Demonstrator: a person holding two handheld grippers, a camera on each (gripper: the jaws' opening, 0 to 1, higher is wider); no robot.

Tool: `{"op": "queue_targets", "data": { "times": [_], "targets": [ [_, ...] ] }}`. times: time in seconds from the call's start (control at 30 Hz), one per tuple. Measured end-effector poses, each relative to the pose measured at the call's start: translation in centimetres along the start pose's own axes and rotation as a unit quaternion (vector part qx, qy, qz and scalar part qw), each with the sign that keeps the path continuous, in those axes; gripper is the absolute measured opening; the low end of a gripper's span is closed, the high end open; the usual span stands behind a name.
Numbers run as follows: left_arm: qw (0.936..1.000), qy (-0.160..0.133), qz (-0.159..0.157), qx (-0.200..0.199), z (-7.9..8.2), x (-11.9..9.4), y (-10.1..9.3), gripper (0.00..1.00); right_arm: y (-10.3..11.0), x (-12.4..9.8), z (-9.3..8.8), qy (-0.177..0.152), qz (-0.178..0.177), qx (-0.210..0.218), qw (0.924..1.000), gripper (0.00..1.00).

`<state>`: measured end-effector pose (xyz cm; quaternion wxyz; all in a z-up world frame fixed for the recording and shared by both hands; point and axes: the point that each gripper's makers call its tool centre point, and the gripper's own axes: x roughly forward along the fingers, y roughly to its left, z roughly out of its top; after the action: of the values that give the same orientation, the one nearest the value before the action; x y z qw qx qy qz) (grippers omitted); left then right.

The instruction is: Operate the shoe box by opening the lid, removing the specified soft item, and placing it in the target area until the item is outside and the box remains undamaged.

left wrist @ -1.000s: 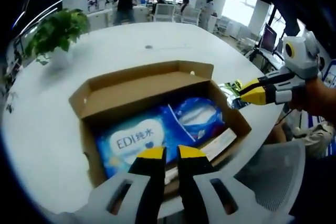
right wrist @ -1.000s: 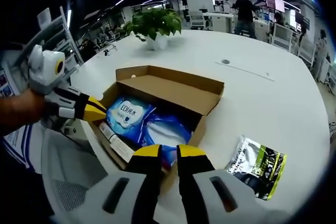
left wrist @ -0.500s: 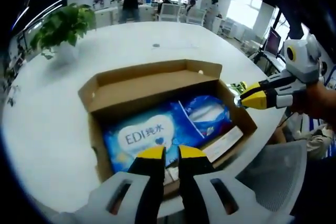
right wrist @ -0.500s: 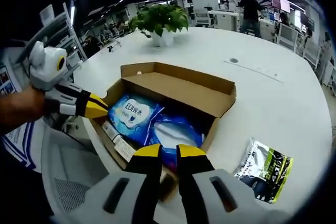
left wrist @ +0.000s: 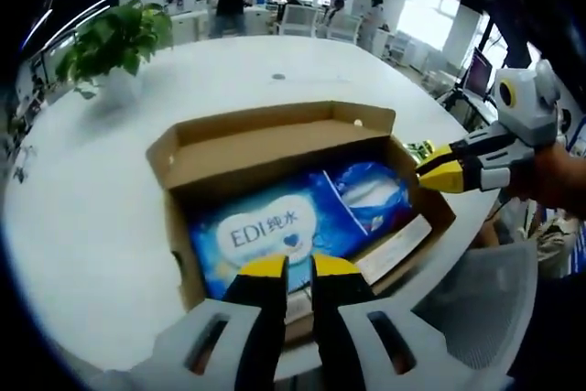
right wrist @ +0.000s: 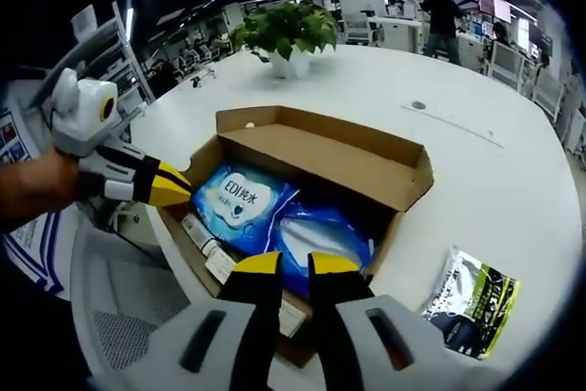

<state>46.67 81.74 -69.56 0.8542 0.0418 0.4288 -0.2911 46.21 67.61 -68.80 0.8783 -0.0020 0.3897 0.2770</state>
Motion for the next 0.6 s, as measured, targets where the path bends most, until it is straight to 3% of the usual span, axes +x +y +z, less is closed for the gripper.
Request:
{"op": "queue_targets", "data": {
  "times": [0.6],
  "targets": [
    [1.0, 0.008, -0.001, -0.003, -0.4, 0.2, 1.7, 0.06, 1.6, 2.3, 0.6, 0.011, 0.015, -0.008, 0.9998, 0.09]
  ]
}}
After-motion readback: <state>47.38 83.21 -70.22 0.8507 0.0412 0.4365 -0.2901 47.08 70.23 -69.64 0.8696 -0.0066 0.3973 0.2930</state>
